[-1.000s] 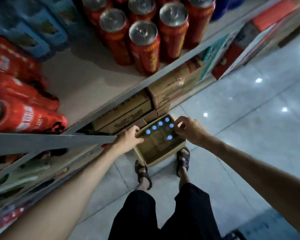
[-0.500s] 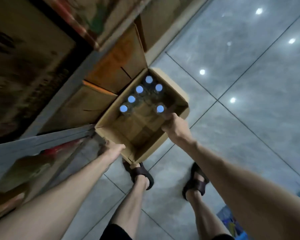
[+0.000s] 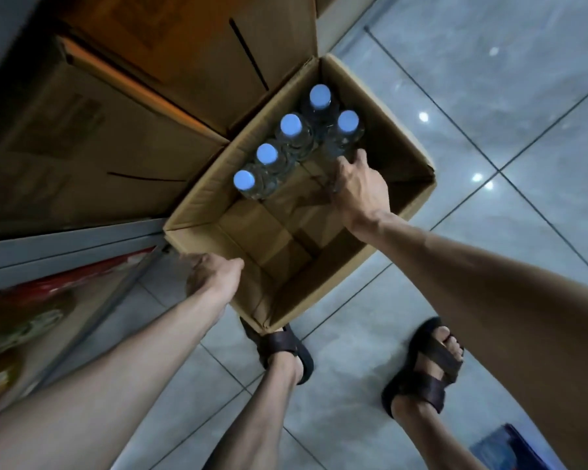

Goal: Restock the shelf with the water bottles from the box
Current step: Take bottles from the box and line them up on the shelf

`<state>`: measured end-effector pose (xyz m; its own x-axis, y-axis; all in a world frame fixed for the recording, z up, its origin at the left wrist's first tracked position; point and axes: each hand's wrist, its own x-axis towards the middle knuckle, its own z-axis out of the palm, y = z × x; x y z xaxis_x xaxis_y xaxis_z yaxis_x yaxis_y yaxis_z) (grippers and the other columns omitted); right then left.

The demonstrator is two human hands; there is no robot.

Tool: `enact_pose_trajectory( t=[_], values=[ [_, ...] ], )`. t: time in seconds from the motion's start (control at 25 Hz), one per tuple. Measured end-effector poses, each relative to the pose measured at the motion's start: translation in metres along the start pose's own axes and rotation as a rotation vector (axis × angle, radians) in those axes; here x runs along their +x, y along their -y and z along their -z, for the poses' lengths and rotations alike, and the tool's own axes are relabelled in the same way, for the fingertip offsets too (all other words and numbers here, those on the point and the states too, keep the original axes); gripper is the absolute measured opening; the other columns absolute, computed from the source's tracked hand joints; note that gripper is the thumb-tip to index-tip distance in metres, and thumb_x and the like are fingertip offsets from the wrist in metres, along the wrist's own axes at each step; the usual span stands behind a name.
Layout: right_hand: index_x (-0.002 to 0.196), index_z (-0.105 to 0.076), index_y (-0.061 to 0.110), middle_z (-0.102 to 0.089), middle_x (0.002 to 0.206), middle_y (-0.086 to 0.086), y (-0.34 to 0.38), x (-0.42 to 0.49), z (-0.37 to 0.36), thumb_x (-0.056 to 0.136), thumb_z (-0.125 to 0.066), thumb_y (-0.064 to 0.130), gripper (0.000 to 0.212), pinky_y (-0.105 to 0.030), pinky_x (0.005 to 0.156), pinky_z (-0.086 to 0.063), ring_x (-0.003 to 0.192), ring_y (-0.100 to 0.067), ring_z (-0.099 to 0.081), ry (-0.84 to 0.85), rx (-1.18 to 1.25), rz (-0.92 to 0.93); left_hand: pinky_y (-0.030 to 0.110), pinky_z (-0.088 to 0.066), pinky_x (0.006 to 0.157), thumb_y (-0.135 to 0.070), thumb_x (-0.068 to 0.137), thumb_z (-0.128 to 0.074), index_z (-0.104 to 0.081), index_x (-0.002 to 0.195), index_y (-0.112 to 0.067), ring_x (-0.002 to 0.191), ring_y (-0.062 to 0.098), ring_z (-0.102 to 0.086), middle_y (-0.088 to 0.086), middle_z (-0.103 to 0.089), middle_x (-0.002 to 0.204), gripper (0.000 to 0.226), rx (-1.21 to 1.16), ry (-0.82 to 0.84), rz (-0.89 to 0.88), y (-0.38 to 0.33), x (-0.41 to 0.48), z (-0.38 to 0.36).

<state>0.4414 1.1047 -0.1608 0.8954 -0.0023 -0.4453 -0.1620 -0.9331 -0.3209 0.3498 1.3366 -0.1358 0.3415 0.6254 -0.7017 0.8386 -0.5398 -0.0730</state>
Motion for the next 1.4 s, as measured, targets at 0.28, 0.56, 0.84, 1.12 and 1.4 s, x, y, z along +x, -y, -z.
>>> enact_pose_trajectory(
  t=[0.28,0.56,0.84,1.12,1.4],
  values=[
    [0.095,-0.069,0.010,-0.055,0.094,-0.001,-0.004,-0.041,0.070,0.081,-0.074,0.022,0.019,-0.022,0.065,-0.045,0.075,-0.008,-0.052,0.068,0.546,-0.160,0.039,-0.042,0.096,-0.025,0.084,-0.068,-0.010,0.153,-0.009,0.127,0.036,-0.047,0.014,-0.040,0.149,0.091,0.025,0.056,-0.192,-0.025,-0.049,0.036],
    [0.081,-0.070,-0.007,-0.060,0.062,-0.013,0.030,-0.115,0.274,0.080,-0.077,0.016,0.024,-0.018,0.038,-0.038,0.045,-0.014,-0.049,0.271,1.034,-0.267,0.030,-0.044,0.098,-0.067,0.050,-0.069,-0.041,0.138,-0.015,0.119,0.021,-0.056,0.005,-0.059,0.128,0.106,0.141,0.456,-0.933,-0.098,-0.192,0.149],
    [0.080,-0.063,0.011,-0.053,0.046,0.014,0.113,-0.211,0.535,0.084,-0.073,0.026,0.018,-0.013,0.042,-0.035,0.041,0.000,-0.047,0.222,1.043,-0.059,0.038,-0.055,0.089,-0.043,0.056,-0.086,-0.060,0.110,-0.017,0.098,0.014,-0.068,0.004,-0.072,0.105,0.066,-0.162,0.627,-1.003,-0.128,-0.374,0.355],
    [0.105,-0.066,0.011,-0.074,0.078,0.009,0.222,-0.322,0.710,0.088,-0.068,0.011,0.017,-0.014,0.057,-0.050,0.066,-0.002,-0.068,0.402,1.045,0.266,0.025,-0.053,0.078,-0.008,0.078,-0.070,-0.057,0.120,0.000,0.091,0.015,-0.065,0.007,-0.067,0.104,0.046,-0.430,0.627,-1.115,-0.086,-0.547,0.546],
    [0.111,-0.064,0.014,-0.075,0.099,0.003,0.324,-0.352,0.762,0.084,-0.074,0.011,0.029,-0.015,0.076,-0.052,0.092,-0.006,-0.071,0.380,0.815,0.537,0.021,-0.052,0.078,-0.010,0.082,-0.073,-0.062,0.112,-0.013,0.091,0.008,-0.069,-0.001,-0.072,0.101,0.032,-0.506,0.411,-1.135,-0.026,-0.564,0.637]
  ],
)
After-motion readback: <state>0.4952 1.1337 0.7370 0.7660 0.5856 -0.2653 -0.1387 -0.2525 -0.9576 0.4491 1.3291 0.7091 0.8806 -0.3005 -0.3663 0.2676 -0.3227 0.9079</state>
